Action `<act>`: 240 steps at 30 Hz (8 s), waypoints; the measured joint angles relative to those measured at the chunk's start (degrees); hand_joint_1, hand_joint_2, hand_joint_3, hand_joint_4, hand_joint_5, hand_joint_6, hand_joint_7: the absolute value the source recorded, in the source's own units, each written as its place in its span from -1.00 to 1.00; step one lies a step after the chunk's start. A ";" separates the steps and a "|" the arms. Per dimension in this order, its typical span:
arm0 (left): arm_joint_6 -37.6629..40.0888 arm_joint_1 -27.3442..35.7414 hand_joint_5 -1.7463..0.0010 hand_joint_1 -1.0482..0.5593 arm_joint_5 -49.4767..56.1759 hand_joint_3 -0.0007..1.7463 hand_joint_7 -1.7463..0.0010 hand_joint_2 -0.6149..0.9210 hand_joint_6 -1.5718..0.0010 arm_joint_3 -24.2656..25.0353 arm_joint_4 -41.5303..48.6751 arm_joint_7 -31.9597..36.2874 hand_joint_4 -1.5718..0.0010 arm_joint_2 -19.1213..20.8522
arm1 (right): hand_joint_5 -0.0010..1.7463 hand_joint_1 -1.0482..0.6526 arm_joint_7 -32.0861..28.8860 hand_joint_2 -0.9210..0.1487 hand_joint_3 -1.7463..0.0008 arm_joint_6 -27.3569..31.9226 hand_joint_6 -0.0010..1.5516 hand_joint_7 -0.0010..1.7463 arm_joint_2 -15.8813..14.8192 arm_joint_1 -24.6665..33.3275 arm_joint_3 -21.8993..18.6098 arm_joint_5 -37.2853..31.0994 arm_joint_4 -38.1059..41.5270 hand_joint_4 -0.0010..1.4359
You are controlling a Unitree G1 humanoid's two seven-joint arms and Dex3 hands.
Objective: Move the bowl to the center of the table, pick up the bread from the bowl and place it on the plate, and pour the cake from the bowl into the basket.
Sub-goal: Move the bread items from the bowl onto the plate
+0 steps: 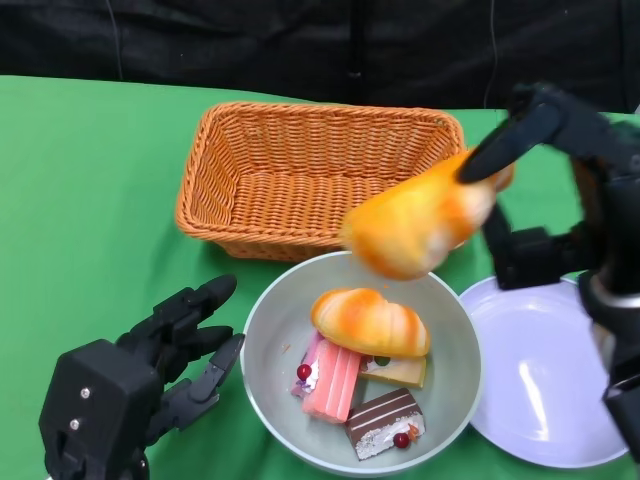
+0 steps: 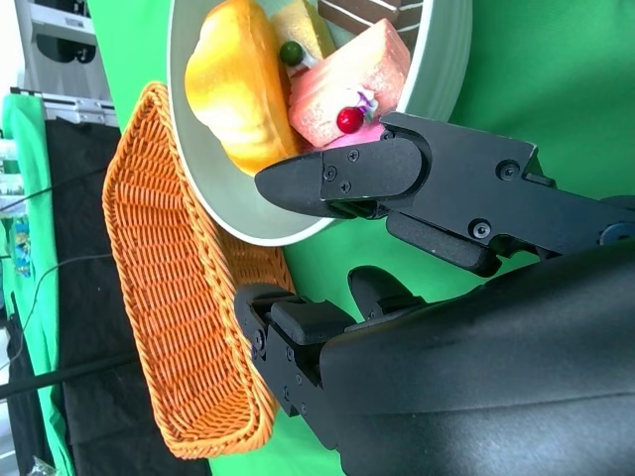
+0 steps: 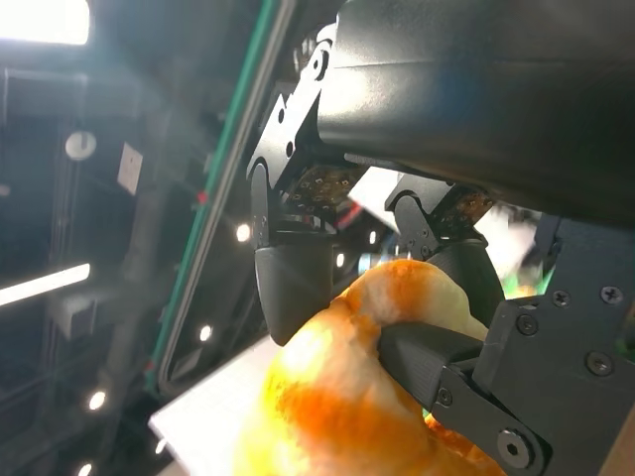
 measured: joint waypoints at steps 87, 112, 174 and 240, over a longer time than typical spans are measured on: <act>4.70 2.23 0.17 -0.32 0.10 -0.41 0.98 1.00 0.39 -1.21 -5.80 -0.18 0.73 -0.89 | 1.00 0.14 21.69 -0.51 0.31 38.06 -0.23 1.00 -26.32 1.42 9.55 -27.32 3.99 0.10; 9.22 3.10 0.18 -0.32 -0.01 -0.46 0.98 1.00 0.37 -1.40 -8.34 0.78 0.71 -1.57 | 0.39 -0.05 29.17 -1.00 0.95 43.40 0.32 -0.94 -27.77 2.76 11.61 -23.00 -0.08 0.08; 7.00 2.64 0.16 -0.35 0.41 -0.46 0.99 1.00 0.37 -3.74 -7.47 0.99 0.70 -1.26 | -0.97 -0.42 13.21 -1.00 0.97 29.81 -0.60 -1.00 -11.69 7.33 23.28 -24.66 -3.33 -0.69; 6.09 2.43 0.05 -0.37 0.53 -0.48 0.99 1.00 0.38 -3.93 -7.55 1.00 0.76 -1.39 | 0.35 0.13 -12.78 -0.65 0.44 19.14 0.68 -0.82 -6.62 -4.14 28.09 -33.37 25.00 0.28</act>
